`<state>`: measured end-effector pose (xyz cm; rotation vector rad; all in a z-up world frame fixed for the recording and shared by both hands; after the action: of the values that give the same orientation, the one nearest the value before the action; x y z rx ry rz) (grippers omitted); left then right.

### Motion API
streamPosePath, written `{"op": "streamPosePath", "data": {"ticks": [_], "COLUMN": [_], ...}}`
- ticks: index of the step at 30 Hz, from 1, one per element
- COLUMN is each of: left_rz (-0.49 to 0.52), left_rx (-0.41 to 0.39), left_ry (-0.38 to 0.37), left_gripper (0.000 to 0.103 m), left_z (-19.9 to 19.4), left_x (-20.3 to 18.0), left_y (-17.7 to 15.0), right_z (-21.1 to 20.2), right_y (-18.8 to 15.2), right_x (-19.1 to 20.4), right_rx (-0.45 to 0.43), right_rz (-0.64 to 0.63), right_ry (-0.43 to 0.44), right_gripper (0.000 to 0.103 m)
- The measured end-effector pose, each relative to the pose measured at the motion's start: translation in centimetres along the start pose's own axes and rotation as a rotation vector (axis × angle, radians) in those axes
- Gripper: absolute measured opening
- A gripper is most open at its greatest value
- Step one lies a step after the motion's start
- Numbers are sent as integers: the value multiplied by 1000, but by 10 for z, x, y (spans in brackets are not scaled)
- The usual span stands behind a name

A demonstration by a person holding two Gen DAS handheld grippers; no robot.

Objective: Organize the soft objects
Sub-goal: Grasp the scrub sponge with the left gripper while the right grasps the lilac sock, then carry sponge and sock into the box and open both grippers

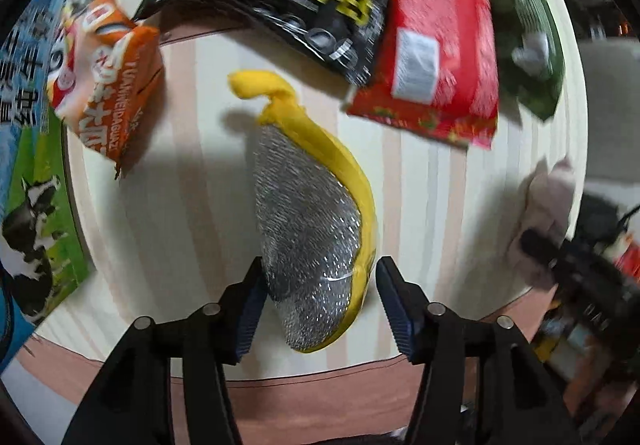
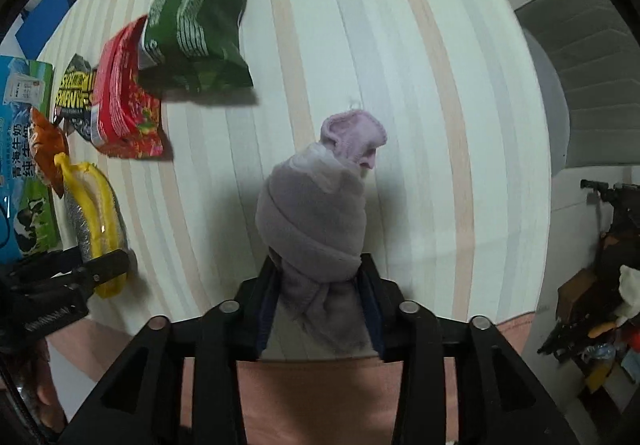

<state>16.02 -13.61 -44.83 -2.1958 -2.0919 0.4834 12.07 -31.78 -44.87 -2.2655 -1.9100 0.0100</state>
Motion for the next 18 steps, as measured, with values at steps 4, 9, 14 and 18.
{"op": "streamPosePath", "data": {"ticks": [4, 9, 14, 18], "left_rz": [-75, -89, -45, 47], "left_rx": [-20, -81, -121, -179], "left_ry": [-54, -74, -77, -122], "left_gripper": [59, 45, 43, 43], "left_z": [-8, -19, -55, -107], "left_x": [9, 31, 38, 24], "left_y": [5, 8, 20, 4], "right_z": [4, 3, -12, -46], "right_y": [6, 6, -10, -23], "right_x": [1, -2, 14, 43], "right_rx": [-6, -31, -40, -72], "right_rz": [45, 91, 75, 47], "right_ry": [33, 41, 50, 98], "right_gripper": [54, 36, 35, 35]}}
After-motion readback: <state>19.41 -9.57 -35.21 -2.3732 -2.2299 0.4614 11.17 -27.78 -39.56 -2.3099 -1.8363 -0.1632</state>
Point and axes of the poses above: each gripper's, at about its wrist camera, not at the fingertips, and z roughly the way its jaws point, x to its left, y to its top, the point moved 7 cm from there along z, roughly the way its jaws point, and after that the axes turned 3 degrees about -z, right-handed, at the moved point
